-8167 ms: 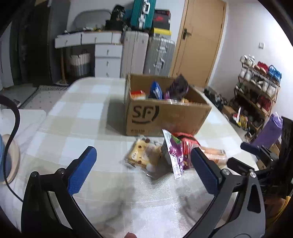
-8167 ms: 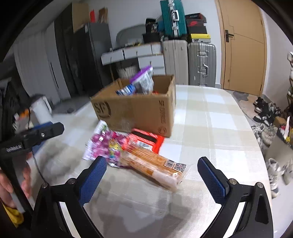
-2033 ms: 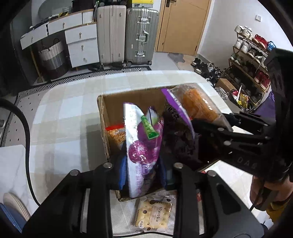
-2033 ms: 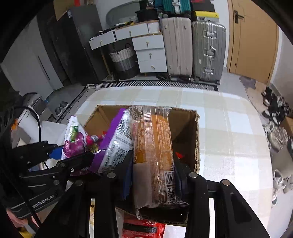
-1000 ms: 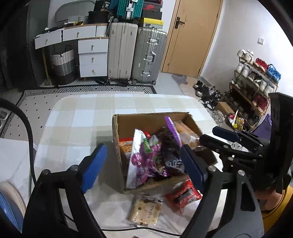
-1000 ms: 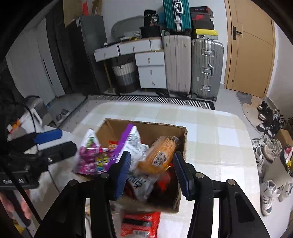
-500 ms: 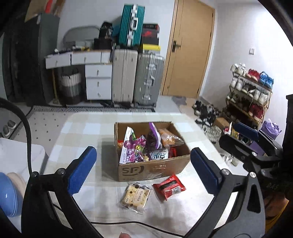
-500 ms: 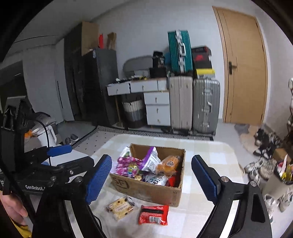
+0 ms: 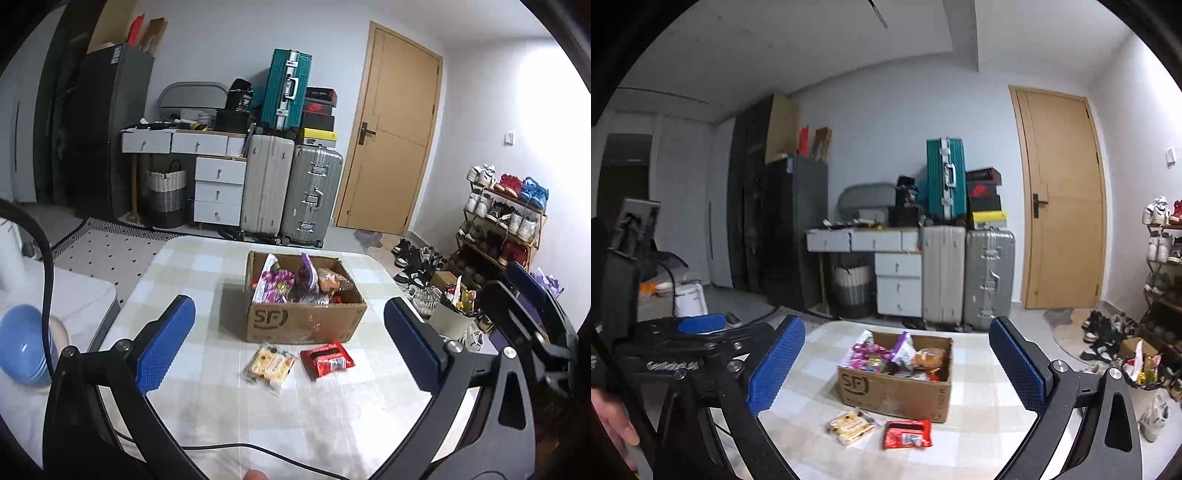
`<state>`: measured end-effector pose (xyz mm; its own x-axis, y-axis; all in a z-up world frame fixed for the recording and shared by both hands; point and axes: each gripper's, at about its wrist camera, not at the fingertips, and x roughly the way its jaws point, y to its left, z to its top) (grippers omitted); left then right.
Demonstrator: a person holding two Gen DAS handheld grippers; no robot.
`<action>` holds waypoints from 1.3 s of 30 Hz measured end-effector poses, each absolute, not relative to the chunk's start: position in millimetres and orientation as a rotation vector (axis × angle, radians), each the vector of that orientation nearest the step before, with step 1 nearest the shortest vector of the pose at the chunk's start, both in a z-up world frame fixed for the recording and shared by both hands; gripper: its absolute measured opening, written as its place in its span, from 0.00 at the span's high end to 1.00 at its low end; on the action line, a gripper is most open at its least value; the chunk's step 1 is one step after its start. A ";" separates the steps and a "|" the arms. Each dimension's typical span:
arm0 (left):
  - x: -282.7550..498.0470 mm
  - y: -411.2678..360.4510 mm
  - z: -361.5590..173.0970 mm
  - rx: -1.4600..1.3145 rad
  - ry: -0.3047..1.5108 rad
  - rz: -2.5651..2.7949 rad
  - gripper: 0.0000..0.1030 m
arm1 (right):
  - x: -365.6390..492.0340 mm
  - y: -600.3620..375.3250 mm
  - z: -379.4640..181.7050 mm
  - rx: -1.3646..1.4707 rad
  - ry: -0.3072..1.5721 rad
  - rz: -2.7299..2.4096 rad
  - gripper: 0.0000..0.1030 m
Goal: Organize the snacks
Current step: 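Withdraw both grippers from the box toward the cake and red pack, then grasp the square cake pack with the left gripper while the right gripper grasps the red pack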
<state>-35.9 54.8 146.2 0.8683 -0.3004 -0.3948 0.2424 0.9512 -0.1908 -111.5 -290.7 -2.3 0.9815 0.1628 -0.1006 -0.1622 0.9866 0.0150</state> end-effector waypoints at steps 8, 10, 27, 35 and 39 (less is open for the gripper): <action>-50.9 71.2 113.9 -0.154 0.430 -0.251 0.01 | -118.7 -296.0 -40.0 0.071 0.108 0.162 0.01; -43.4 70.1 102.3 -0.162 0.435 -0.248 0.01 | -109.2 -298.5 -54.2 0.092 0.126 0.169 0.01; 63.4 37.8 -0.6 -0.042 0.574 -0.205 0.01 | 14.7 -322.2 -153.5 0.169 0.527 0.179 0.01; 103.8 34.9 -23.9 -0.047 0.639 -0.221 0.01 | 75.3 -307.7 -179.1 0.113 0.687 0.153 0.01; 130.2 26.2 -44.4 -0.057 0.745 -0.223 0.01 | 105.1 -300.0 -189.8 0.079 0.767 0.142 0.01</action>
